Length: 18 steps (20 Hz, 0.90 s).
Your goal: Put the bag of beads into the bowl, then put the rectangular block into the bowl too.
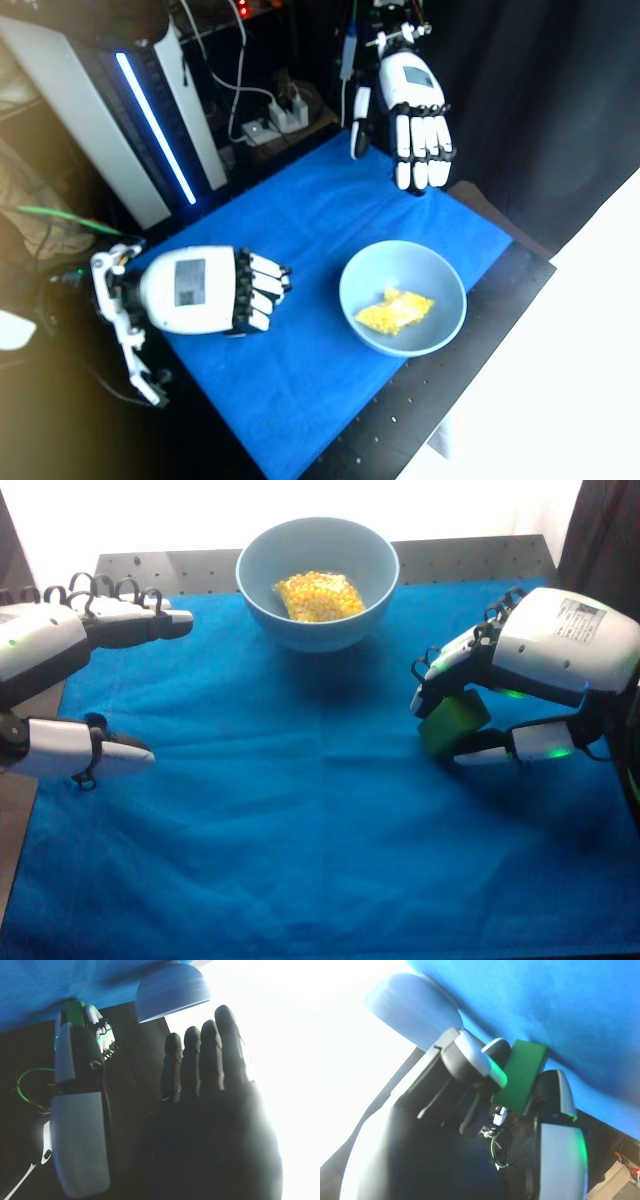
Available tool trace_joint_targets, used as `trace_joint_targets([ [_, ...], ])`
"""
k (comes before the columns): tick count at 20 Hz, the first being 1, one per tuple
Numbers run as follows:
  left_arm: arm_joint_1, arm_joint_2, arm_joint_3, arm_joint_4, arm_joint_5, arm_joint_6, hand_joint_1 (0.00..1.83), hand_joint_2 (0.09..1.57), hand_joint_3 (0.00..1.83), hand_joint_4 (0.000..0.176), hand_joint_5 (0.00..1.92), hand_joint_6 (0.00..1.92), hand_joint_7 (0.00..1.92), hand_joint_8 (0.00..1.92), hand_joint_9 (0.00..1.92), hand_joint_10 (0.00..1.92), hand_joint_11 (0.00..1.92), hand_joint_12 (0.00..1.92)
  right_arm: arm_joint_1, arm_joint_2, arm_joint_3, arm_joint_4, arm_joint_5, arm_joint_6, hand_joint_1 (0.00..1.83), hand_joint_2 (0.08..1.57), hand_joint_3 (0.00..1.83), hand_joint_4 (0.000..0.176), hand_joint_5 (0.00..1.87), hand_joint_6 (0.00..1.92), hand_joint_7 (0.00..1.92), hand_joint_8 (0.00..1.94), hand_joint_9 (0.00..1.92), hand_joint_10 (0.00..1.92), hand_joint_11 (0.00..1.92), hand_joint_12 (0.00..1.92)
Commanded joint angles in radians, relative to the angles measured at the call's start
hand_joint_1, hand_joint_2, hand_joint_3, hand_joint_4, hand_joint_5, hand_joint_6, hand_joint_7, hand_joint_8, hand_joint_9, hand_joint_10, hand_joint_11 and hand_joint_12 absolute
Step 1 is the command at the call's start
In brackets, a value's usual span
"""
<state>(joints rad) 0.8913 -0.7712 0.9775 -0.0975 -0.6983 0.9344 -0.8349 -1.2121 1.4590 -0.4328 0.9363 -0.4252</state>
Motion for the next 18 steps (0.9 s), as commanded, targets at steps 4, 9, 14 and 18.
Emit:
trace_joint_targets([
  [4,-0.004,-0.004,0.006,-0.008,-0.125,-0.009,0.97,1.03,0.00,0.000,0.28,0.00,0.20,0.00,0.11,0.01,0.00,0.42,0.056,0.041,-0.012,0.046,0.223,-0.001,1.20,1.08,0.01,0.000,1.04,0.81,1.12,1.01,1.20,1.39,1.12,1.69],
  [9,-0.003,-0.004,0.007,-0.011,-0.128,-0.009,0.94,1.02,0.00,0.003,0.27,0.00,0.19,0.00,0.10,0.00,0.00,0.22,0.216,0.040,0.039,-0.003,0.225,-0.001,1.19,1.03,0.00,0.000,1.17,0.65,1.07,1.54,1.18,1.85,1.20,1.90],
  [14,-0.004,-0.014,0.020,-0.012,-0.126,-0.024,0.87,1.00,0.00,0.020,0.26,0.00,0.19,0.00,0.10,0.01,0.00,0.11,0.354,-0.110,0.189,-0.015,0.140,-0.001,1.28,1.07,0.00,0.000,1.08,0.59,1.10,1.04,1.14,1.14,1.06,1.60],
  [18,-0.011,-0.020,0.031,-0.007,-0.128,-0.025,0.90,1.00,0.00,0.020,0.27,0.00,0.17,0.00,0.05,0.00,0.00,0.01,0.413,-0.256,0.319,-0.019,0.045,-0.001,1.18,1.06,0.00,0.000,1.11,0.74,1.26,0.60,1.22,1.13,1.08,1.56],
])
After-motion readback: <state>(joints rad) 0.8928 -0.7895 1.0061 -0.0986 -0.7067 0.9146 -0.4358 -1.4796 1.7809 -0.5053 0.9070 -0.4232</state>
